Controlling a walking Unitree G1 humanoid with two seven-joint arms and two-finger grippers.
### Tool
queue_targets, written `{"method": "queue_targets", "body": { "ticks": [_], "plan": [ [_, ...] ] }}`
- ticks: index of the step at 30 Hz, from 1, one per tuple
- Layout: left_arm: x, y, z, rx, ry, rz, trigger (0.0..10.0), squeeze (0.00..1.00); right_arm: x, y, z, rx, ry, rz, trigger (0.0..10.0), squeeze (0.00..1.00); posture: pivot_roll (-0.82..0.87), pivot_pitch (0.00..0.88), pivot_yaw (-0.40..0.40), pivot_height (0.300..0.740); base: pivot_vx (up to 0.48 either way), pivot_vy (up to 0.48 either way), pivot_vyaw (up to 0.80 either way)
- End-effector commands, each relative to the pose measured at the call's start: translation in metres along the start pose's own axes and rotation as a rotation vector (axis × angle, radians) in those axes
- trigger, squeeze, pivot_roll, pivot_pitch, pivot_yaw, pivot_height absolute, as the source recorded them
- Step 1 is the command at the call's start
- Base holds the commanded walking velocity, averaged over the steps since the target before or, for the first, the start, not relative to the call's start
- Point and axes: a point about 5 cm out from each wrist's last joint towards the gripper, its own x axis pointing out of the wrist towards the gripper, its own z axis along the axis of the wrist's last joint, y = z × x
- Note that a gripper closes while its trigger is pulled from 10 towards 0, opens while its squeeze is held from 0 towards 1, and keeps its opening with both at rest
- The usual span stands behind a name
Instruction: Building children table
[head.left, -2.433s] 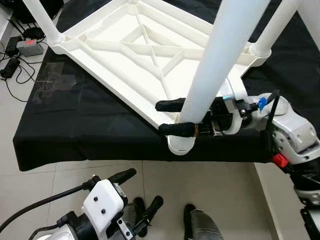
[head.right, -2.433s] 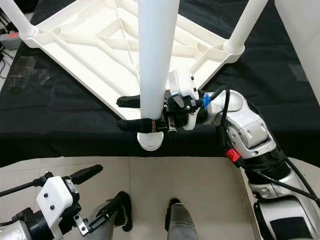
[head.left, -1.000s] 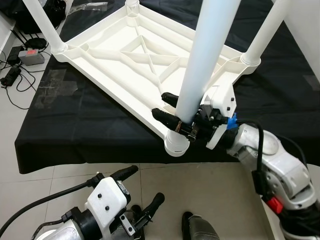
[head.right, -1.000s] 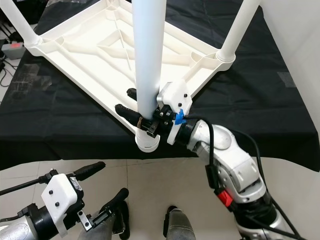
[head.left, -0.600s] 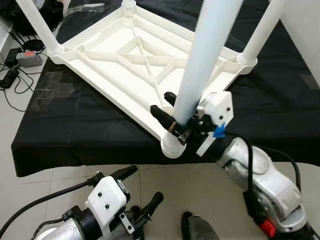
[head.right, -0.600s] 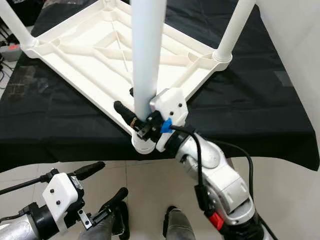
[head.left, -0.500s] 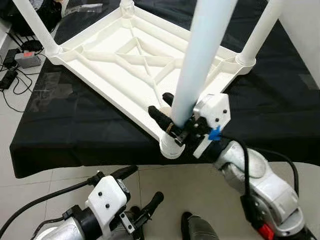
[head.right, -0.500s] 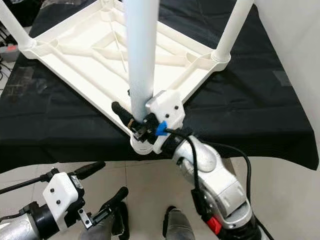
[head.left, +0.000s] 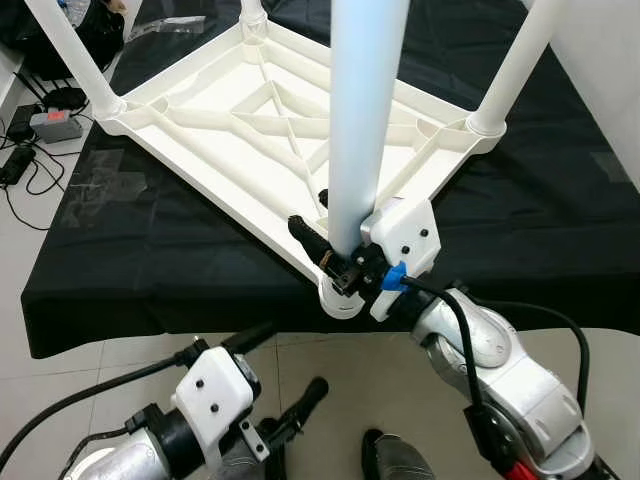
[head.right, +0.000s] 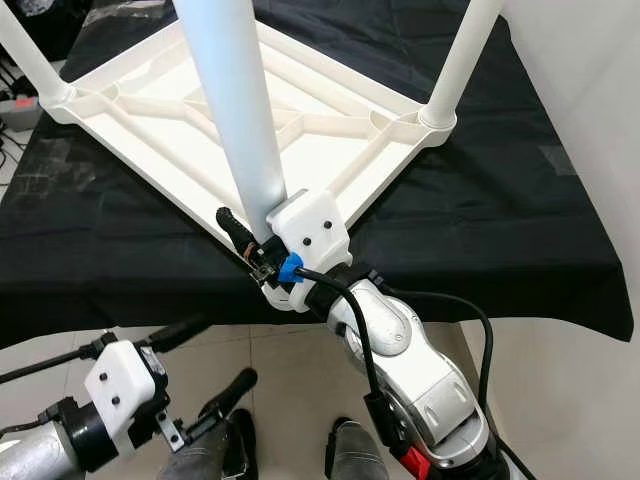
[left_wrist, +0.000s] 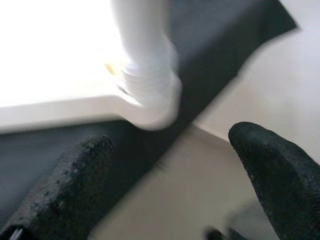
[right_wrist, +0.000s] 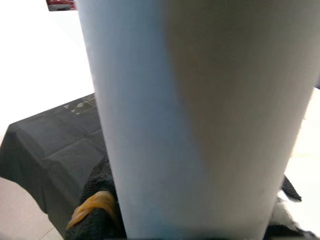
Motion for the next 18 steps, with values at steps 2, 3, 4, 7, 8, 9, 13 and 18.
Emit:
{"method": "queue_targets", "body": {
  "ticks": [2, 3, 4, 7, 8, 9, 13, 18],
  "plan": [
    [0.005, 0.040, 0.021, 0.048, -0.076, 0.146, 10.0, 0.00, 0.001, 0.003, -0.027, 0.035, 0.149, -0.014, 10.0, 0.00, 0.02, 0.263, 0.017, 0.740, 0.000, 0.000, 0.00],
    [0.007, 0.056, 0.033, 0.061, -0.123, 0.193, 10.0, 0.00, 0.002, 0.002, -0.027, 0.034, 0.148, -0.020, 10.0, 0.00, 0.02, 0.256, 0.018, 0.740, 0.000, 0.000, 0.00],
    [0.007, 0.065, 0.039, 0.065, -0.150, 0.219, 10.0, 0.00, 0.002, 0.002, -0.027, 0.032, 0.148, -0.024, 10.0, 0.00, 0.02, 0.256, 0.018, 0.740, 0.000, 0.000, 0.00],
    [0.007, 0.084, 0.054, 0.098, -0.201, 0.267, 10.0, 0.00, 0.003, 0.001, -0.027, 0.031, 0.147, -0.029, 10.0, 0.00, 0.02, 0.248, 0.022, 0.740, 0.000, 0.000, 0.00],
    [0.007, 0.084, 0.054, 0.098, -0.201, 0.267, 10.0, 0.00, 0.003, 0.001, -0.027, 0.031, 0.147, -0.029, 10.0, 0.00, 0.02, 0.248, 0.022, 0.740, 0.000, 0.000, 0.00],
    [0.006, 0.096, 0.066, 0.121, -0.237, 0.284, 10.0, 0.00, 0.003, 0.001, -0.027, 0.030, 0.146, -0.032, 10.0, 0.00, 0.02, 0.247, 0.023, 0.740, 0.000, 0.000, 0.00],
    [0.012, 0.106, 0.094, 0.117, -0.340, 0.204, 10.0, 0.00, 0.003, 0.000, -0.028, 0.031, 0.147, -0.041, 10.0, 0.00, 0.02, 0.235, 0.021, 0.740, 0.000, 0.000, 0.00],
    [0.021, 0.098, 0.111, 0.012, -0.425, 0.029, 10.0, 0.00, 0.004, 0.000, -0.028, 0.032, 0.147, -0.046, 10.0, 0.00, 0.01, 0.239, 0.019, 0.740, 0.000, 0.000, 0.00]
  ]
}}
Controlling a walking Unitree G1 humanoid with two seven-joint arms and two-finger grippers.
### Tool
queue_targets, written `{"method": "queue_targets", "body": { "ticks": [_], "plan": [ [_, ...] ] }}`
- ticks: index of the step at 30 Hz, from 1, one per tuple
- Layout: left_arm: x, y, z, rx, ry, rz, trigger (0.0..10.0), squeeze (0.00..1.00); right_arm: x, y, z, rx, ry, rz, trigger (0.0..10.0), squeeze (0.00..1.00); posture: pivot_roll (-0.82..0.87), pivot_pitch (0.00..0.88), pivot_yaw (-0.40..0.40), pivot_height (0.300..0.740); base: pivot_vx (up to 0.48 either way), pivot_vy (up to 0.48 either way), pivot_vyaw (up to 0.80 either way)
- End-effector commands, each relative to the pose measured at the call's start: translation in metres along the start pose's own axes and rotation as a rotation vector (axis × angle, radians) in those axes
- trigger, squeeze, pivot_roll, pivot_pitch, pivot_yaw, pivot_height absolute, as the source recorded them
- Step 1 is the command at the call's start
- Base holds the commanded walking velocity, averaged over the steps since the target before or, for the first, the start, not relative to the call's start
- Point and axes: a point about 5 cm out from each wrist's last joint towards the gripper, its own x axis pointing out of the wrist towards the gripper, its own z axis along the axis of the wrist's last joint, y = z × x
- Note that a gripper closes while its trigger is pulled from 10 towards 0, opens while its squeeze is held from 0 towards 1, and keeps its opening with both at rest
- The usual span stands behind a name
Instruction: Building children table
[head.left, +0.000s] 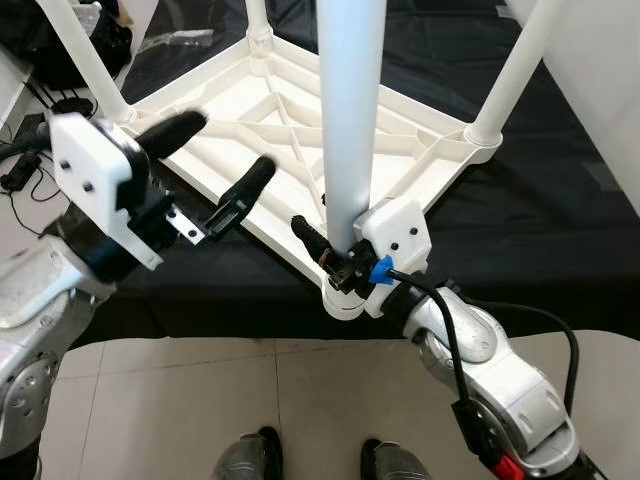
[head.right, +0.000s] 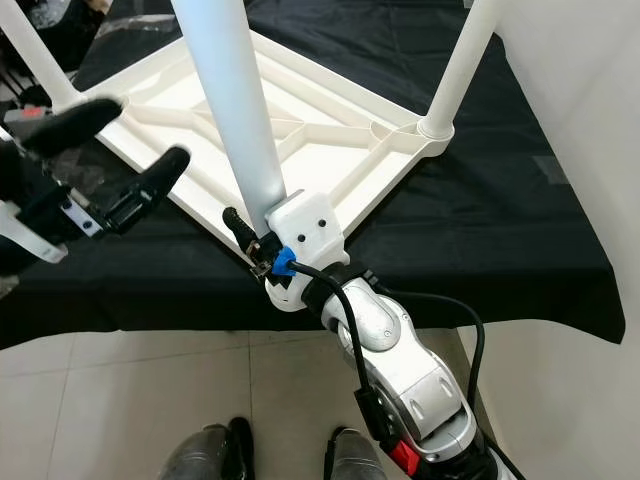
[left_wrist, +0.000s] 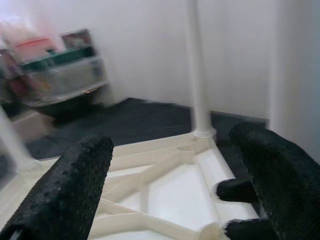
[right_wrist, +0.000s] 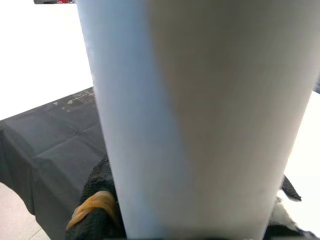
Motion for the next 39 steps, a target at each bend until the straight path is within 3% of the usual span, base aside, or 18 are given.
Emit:
{"method": "queue_targets", "body": {
  "ticks": [1, 3, 6, 10, 17, 26, 27, 28, 39],
  "plan": [
    [0.007, -0.008, 0.009, -0.146, -0.047, -0.149, 10.0, 0.00, 0.000, 0.003, -0.020, 0.025, 0.110, 0.001, 10.0, 0.00, 0.01, 0.236, 0.018, 0.740, 0.000, 0.000, 0.00],
    [0.014, -0.014, 0.018, -0.262, -0.097, -0.283, 10.0, 0.00, 0.001, 0.003, -0.020, 0.025, 0.107, -0.002, 10.0, 0.00, 0.01, 0.227, 0.019, 0.740, 0.000, 0.000, 0.00],
    [0.020, -0.010, 0.025, -0.306, -0.127, -0.352, 10.0, 0.00, 0.003, 0.002, -0.018, 0.022, 0.100, -0.006, 10.0, 0.00, 0.01, 0.223, 0.019, 0.740, 0.000, 0.000, 0.00],
    [0.026, -0.003, 0.030, -0.298, -0.132, -0.376, 10.0, 0.00, 0.003, 0.001, -0.018, 0.021, 0.097, -0.011, 10.0, 0.00, 0.00, 0.221, 0.018, 0.740, 0.000, 0.000, 0.00],
    [0.056, 0.011, 0.026, -0.245, -0.109, -0.357, 10.0, 0.00, 0.004, 0.002, -0.016, 0.030, 0.090, -0.022, 10.0, 0.00, 0.00, 0.216, 0.027, 0.740, 0.000, 0.000, 0.00],
    [0.081, 0.013, 0.024, -0.256, -0.075, -0.393, 10.0, 0.00, 0.004, 0.001, -0.016, 0.031, 0.091, -0.037, 10.0, 0.00, -0.01, 0.215, 0.035, 0.740, 0.000, 0.000, 0.00],
    [0.085, 0.013, 0.023, -0.245, -0.066, -0.412, 3.6, 0.00, 0.004, 0.000, -0.016, 0.030, 0.090, -0.041, 10.0, 0.00, -0.01, 0.217, 0.038, 0.740, 0.000, 0.000, 0.00],
    [0.087, 0.012, 0.022, -0.238, -0.055, -0.433, 0.0, 0.00, 0.004, -0.001, -0.016, 0.030, 0.090, -0.044, 10.0, 0.00, -0.01, 0.217, 0.038, 0.740, 0.000, 0.000, 0.00],
    [0.099, 0.012, 0.021, -0.198, -0.024, -0.498, 0.0, 0.00, 0.004, -0.006, -0.017, 0.047, 0.092, -0.068, 10.0, 0.00, -0.01, 0.229, 0.045, 0.740, 0.000, 0.000, 0.00]
  ]
}}
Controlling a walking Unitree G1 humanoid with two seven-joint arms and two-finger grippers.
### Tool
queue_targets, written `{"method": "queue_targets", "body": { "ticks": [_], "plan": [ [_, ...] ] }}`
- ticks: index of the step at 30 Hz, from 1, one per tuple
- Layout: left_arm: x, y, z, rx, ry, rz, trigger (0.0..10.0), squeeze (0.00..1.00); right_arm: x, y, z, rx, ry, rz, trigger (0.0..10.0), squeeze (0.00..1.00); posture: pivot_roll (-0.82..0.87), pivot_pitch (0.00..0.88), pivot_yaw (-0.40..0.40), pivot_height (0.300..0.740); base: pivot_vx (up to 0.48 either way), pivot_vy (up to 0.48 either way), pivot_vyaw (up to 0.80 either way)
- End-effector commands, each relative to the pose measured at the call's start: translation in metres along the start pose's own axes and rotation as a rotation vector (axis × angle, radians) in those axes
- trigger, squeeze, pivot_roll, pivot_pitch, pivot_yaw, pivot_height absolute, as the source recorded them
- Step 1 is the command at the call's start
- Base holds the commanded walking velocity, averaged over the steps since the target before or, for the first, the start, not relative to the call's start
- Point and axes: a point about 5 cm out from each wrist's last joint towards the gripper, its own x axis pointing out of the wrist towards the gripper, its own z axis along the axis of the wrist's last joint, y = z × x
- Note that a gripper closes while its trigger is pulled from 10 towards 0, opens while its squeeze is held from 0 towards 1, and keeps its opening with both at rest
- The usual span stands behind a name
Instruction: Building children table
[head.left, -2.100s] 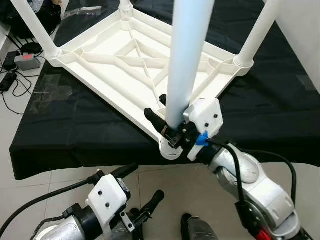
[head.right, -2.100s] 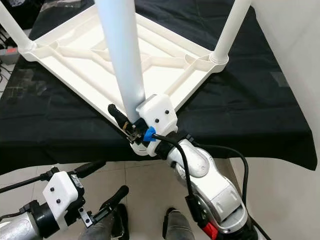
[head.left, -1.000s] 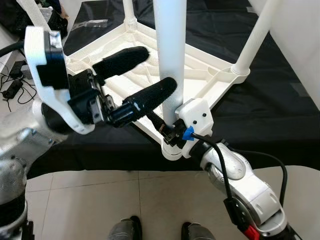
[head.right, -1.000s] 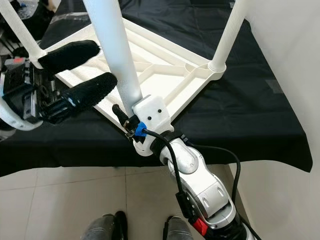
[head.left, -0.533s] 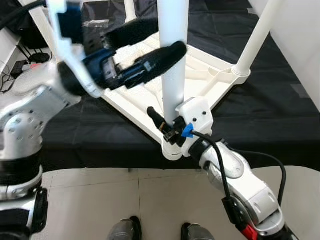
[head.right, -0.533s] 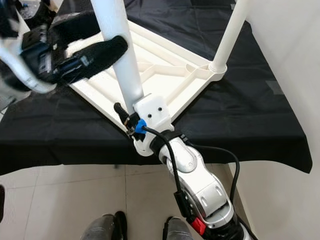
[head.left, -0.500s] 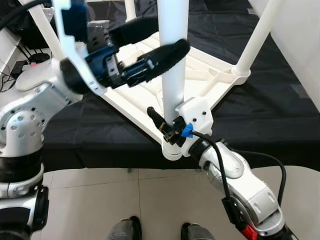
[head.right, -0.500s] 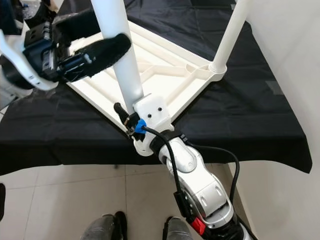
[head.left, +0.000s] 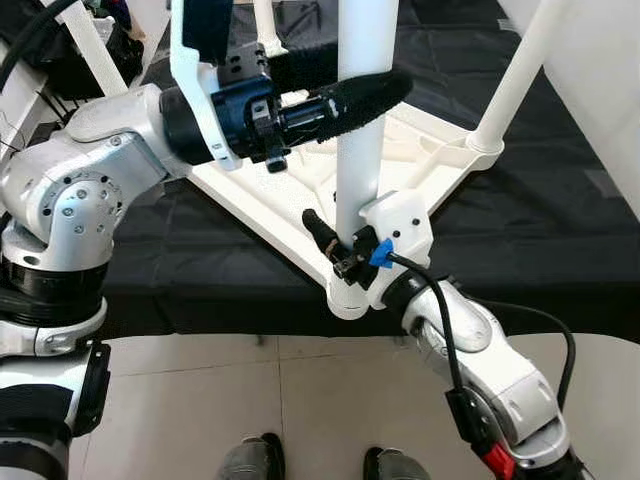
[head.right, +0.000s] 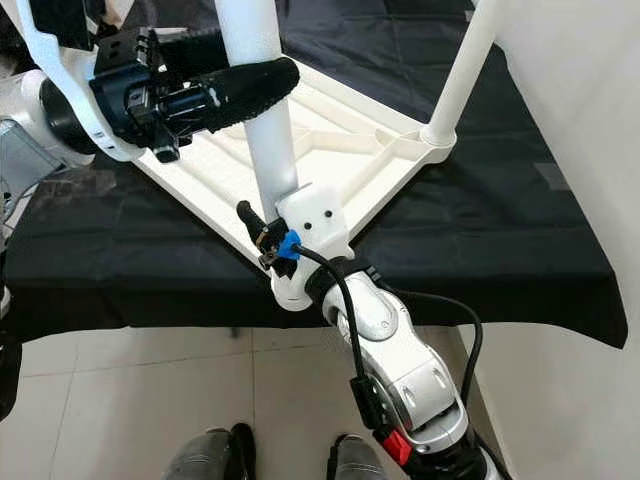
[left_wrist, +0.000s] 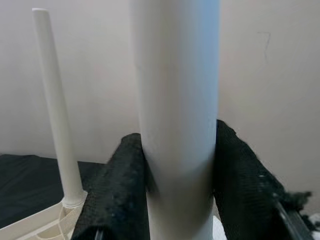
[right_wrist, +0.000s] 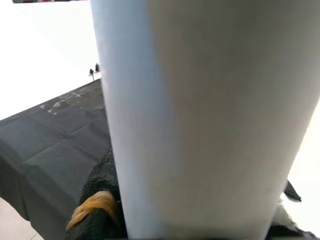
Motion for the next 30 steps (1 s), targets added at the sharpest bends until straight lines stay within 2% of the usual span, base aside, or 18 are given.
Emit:
{"method": "queue_targets", "body": {
  "ticks": [1, 3, 4, 5, 6, 7, 10, 11, 12, 13, 14, 16, 22, 23, 24, 25, 27, 30],
  "plan": [
    [-0.002, 0.008, -0.006, 0.013, 0.047, 0.045, 0.0, 0.00, -0.001, -0.001, -0.013, 0.018, 0.065, -0.001, 10.0, 0.00, -0.01, 0.229, 0.045, 0.740, 0.000, 0.000, 0.00],
    [0.000, 0.009, -0.006, 0.020, 0.059, 0.030, 0.0, 0.00, -0.001, -0.005, -0.012, 0.082, 0.050, 0.022, 10.0, 0.00, -0.01, 0.231, 0.046, 0.740, 0.000, 0.000, 0.00],
    [0.002, 0.009, -0.007, 0.023, 0.065, 0.023, 0.0, 0.00, -0.002, -0.008, -0.010, 0.129, 0.039, 0.048, 10.0, 0.98, -0.01, 0.234, 0.048, 0.740, 0.000, 0.000, 0.00],
    [0.002, 0.009, -0.007, 0.023, 0.065, 0.023, 0.0, 0.00, -0.002, -0.008, -0.010, 0.129, 0.039, 0.048, 10.0, 0.98, -0.01, 0.234, 0.048, 0.740, 0.000, 0.000, 0.00],
    [0.003, 0.010, -0.007, 0.024, 0.068, 0.018, 0.0, 0.00, -0.003, -0.010, -0.008, 0.172, 0.023, 0.088, 10.0, 1.00, -0.01, 0.234, 0.048, 0.740, 0.000, 0.000, 0.00],
    [0.004, 0.010, -0.008, 0.027, 0.074, 0.010, 0.0, 0.00, -0.004, -0.014, -0.004, 0.188, -0.007, 0.147, 10.0, 1.00, -0.01, 0.234, 0.048, 0.740, 0.000, 0.000, 0.00],
    [0.004, 0.010, -0.008, 0.027, 0.074, 0.010, 0.0, 0.00, -0.004, -0.014, -0.004, 0.188, -0.007, 0.147, 10.0, 1.00, -0.01, 0.234, 0.048, 0.740, 0.000, 0.000, 0.00],
    [0.005, 0.010, -0.009, 0.028, 0.077, 0.004, 0.0, 0.00, -0.007, -0.021, 0.000, 0.198, -0.038, 0.218, 10.0, 1.00, -0.01, 0.237, 0.050, 0.740, 0.000, 0.000, 0.00],
    [0.005, 0.010, -0.009, 0.028, 0.077, 0.004, 0.0, 0.00, -0.007, -0.021, 0.000, 0.198, -0.038, 0.218, 10.0, 1.00, -0.01, 0.237, 0.050, 0.740, 0.000, 0.000, 0.00],
    [0.006, 0.009, -0.010, 0.029, 0.079, -0.002, 0.0, 0.00, -0.011, -0.032, 0.005, 0.179, -0.057, 0.295, 10.0, 1.00, -0.01, 0.237, 0.049, 0.740, 0.000, 0.000, 0.00],
    [0.006, 0.009, -0.010, 0.029, 0.079, -0.002, 0.0, 0.00, -0.011, -0.032, 0.005, 0.179, -0.057, 0.295, 10.0, 1.00, -0.01, 0.237, 0.049, 0.740, 0.000, 0.000, 0.00],
    [0.009, 0.007, -0.010, 0.027, 0.077, -0.015, 0.0, 0.00, -0.017, -0.058, 0.014, 0.083, -0.074, 0.451, 10.0, 1.00, -0.01, 0.237, 0.051, 0.740, 0.000, 0.000, 0.00],
    [0.011, 0.005, -0.011, 0.021, 0.074, -0.030, 0.0, 0.00, -0.019, -0.073, 0.024, 0.007, -0.084, 0.600, 10.0, 1.00, -0.01, 0.237, 0.053, 0.740, 0.000, 0.000, 0.00],
    [0.012, 0.004, -0.012, 0.020, 0.073, -0.038, 0.0, 0.00, -0.019, -0.075, 0.030, -0.025, -0.087, 0.690, 10.0, 0.96, -0.01, 0.237, 0.056, 0.740, 0.000, 0.000, 0.00],
    [0.013, 0.004, -0.012, 0.020, 0.073, -0.040, 0.0, 0.00, -0.019, -0.076, 0.031, -0.030, -0.088, 0.714, 10.0, 0.69, -0.01, 0.236, 0.057, 0.740, 0.000, 0.000, 0.00],
    [0.013, 0.004, -0.013, 0.019, 0.071, -0.044, 0.0, 0.00, -0.017, -0.077, 0.035, -0.024, -0.098, 0.747, 10.0, 0.00, -0.01, 0.236, 0.058, 0.740, 0.000, 0.000, 0.00],
    [0.017, 0.002, -0.013, 0.016, 0.065, -0.054, 0.0, 0.00, 0.001, -0.077, 0.048, -0.024, -0.160, 0.850, 10.0, 0.00, 0.00, 0.237, 0.064, 0.740, 0.000, 0.000, 0.00],
    [0.017, 0.002, -0.013, 0.016, 0.064, -0.055, 0.0, 0.00, 0.003, -0.079, 0.049, -0.030, -0.168, 0.874, 10.0, 0.00, 0.00, 0.236, 0.063, 0.740, 0.000, 0.000, 0.00]
  ]
}}
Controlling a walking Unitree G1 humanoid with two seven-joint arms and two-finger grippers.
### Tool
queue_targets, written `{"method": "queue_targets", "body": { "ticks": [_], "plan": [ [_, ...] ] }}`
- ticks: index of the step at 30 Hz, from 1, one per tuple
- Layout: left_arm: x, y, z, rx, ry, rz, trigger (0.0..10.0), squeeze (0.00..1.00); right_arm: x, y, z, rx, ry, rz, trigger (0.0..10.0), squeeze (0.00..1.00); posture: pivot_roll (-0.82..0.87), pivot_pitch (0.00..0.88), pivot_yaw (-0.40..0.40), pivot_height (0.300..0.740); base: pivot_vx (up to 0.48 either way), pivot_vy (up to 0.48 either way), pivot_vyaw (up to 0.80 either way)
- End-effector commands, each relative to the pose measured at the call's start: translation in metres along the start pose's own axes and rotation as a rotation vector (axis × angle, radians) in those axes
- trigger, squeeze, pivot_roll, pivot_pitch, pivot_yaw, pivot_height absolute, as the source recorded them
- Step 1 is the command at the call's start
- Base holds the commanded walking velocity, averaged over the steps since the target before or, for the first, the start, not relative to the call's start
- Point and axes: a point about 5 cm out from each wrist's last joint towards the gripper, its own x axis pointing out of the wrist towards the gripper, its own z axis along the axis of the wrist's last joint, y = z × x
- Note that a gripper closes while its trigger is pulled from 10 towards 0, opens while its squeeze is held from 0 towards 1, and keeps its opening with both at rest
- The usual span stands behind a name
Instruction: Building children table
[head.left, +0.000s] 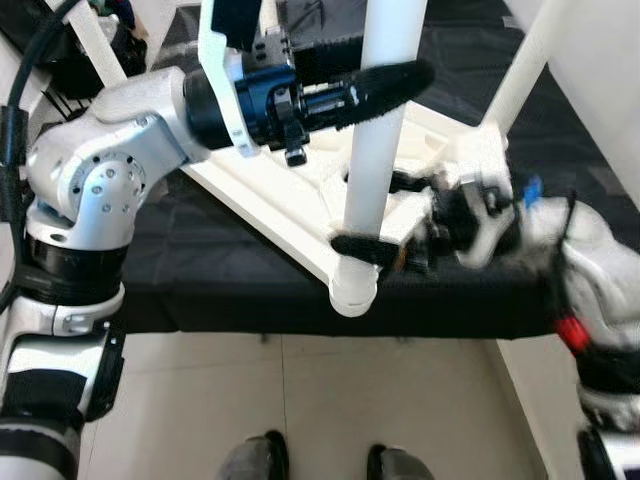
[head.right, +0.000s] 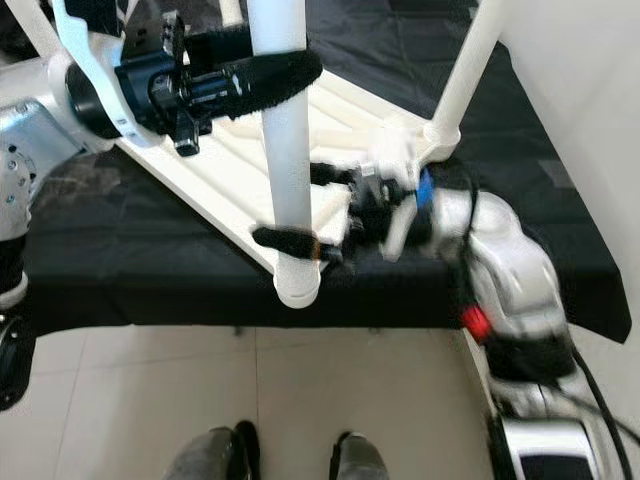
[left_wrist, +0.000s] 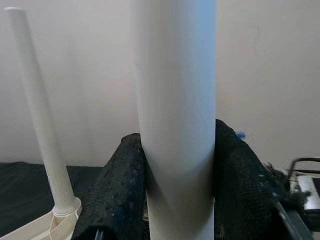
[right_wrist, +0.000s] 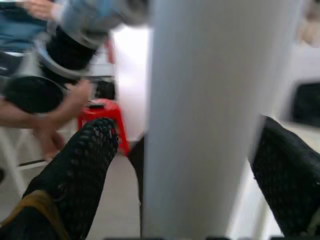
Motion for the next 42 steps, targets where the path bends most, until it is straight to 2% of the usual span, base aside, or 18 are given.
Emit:
{"method": "queue_targets", "body": {
  "ticks": [1, 3, 5, 6, 7, 13, 20, 28, 29, 37, 42],
  "plan": [
    [-0.001, 0.001, -0.010, -0.012, 0.063, 0.013, 0.0, 0.00, 0.006, -0.001, -0.007, 0.030, -0.027, 0.086, 10.0, 0.00, 0.02, 0.240, 0.065, 0.740, 0.000, 0.000, 0.00],
    [0.001, 0.000, -0.010, -0.011, 0.061, 0.007, 0.0, 0.00, 0.015, -0.006, -0.006, 0.036, -0.058, 0.165, 10.0, 0.00, 0.02, 0.244, 0.064, 0.740, 0.000, 0.000, 0.00],
    [0.001, -0.001, -0.009, -0.011, 0.061, 0.006, 0.0, 0.00, 0.018, -0.007, -0.006, 0.040, -0.064, 0.191, 10.0, 0.00, 0.02, 0.244, 0.064, 0.740, 0.000, 0.000, 0.00],
    [0.002, -0.002, -0.009, -0.011, 0.061, 0.004, 0.0, 0.00, 0.020, -0.008, -0.007, 0.041, -0.067, 0.214, 3.1, 0.00, 0.02, 0.245, 0.063, 0.740, 0.000, 0.000, 0.00],
    [0.003, -0.002, -0.009, -0.011, 0.060, 0.001, 0.0, 0.00, 0.022, -0.008, -0.008, 0.053, -0.072, 0.244, 0.0, 0.00, 0.03, 0.248, 0.062, 0.740, 0.000, 0.000, 0.00],
    [0.002, -0.005, -0.009, -0.012, 0.060, -0.008, 0.0, 0.00, 0.015, -0.012, -0.013, 0.087, -0.060, 0.321, 0.0, 0.00, 0.03, 0.256, 0.063, 0.740, 0.000, 0.000, 0.00],
    [0.001, -0.007, -0.010, -0.011, 0.063, -0.021, 0.0, 0.00, 0.006, -0.017, -0.015, 0.077, -0.029, 0.323, 0.0, 0.00, 0.02, 0.261, 0.065, 0.740, 0.000, 0.000, 0.00],
    [0.001, -0.010, -0.011, -0.006, 0.063, -0.040, 0.0, 0.00, 0.007, -0.016, -0.016, 0.067, -0.036, 0.307, 0.0, 0.00, 0.02, 0.265, 0.069, 0.740, 0.000, 0.000, 0.00],
    [0.001, -0.009, -0.011, -0.004, 0.062, -0.008, 10.0, 1.00, 0.007, -0.018, -0.017, 0.060, -0.043, 0.283, 0.0, 0.00, 0.02, 0.265, 0.068, 0.740, 0.000, 0.000, 0.00],
    [-0.010, -0.013, 0.005, -0.032, 0.025, 0.026, 10.0, 1.00, -0.004, -0.019, -0.019, 0.057, -0.048, 0.205, 0.0, 0.00, 0.02, 0.269, 0.065, 0.740, 0.000, 0.000, 0.00],
    [-0.032, -0.007, 0.014, -0.021, 0.020, 0.105, 10.0, 1.00, -0.013, -0.022, -0.019, 0.041, -0.033, 0.080, 0.0, 0.00, 0.02, 0.272, 0.063, 0.740, 0.000, 0.000, 0.00]
  ]
}}
